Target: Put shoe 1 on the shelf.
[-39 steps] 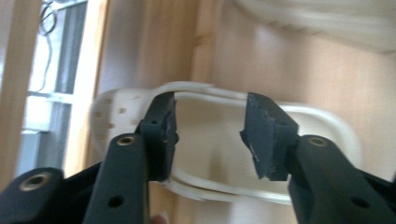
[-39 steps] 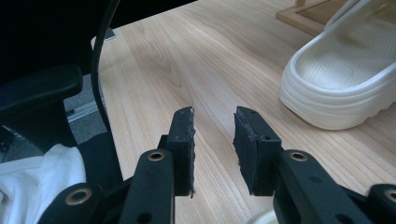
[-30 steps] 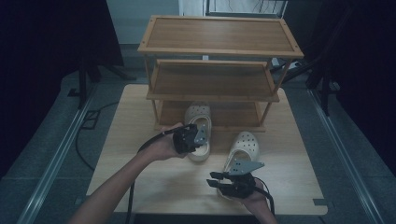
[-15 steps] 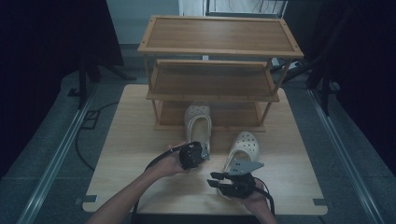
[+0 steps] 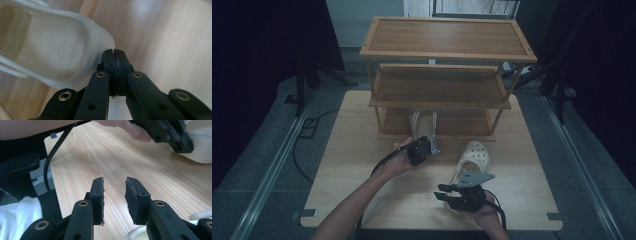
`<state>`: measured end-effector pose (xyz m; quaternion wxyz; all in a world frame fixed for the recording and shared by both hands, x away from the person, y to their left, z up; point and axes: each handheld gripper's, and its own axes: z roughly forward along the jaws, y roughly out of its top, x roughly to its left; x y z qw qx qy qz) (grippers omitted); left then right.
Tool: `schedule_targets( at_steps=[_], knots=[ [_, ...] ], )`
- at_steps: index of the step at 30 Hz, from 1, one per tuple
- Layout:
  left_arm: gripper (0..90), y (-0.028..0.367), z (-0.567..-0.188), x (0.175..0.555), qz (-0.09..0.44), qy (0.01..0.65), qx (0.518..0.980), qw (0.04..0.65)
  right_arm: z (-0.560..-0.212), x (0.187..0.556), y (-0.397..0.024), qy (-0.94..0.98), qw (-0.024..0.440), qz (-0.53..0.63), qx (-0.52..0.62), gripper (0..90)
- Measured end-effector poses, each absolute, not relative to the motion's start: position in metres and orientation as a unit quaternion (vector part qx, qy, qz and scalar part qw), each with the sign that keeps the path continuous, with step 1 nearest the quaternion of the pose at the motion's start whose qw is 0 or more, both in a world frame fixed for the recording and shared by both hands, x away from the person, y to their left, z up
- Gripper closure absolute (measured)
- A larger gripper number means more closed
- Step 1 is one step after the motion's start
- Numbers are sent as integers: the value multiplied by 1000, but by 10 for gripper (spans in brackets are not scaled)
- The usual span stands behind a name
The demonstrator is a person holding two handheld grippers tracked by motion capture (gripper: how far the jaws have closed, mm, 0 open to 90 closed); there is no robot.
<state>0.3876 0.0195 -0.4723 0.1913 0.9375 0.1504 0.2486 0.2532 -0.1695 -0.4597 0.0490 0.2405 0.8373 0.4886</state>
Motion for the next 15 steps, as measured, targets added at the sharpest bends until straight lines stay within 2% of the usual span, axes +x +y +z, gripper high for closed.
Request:
schedule_targets(
  at_steps=[4, 15],
  knots=[
    [900, 18, -474, 399, 271, 160, 930, 190, -460, 253, -170, 838, 49, 488, 239, 681],
    [886, 13, -477, 422, 270, 196, 924, 186, -460, 253, -170, 840, 49, 486, 238, 681]
  ],
)
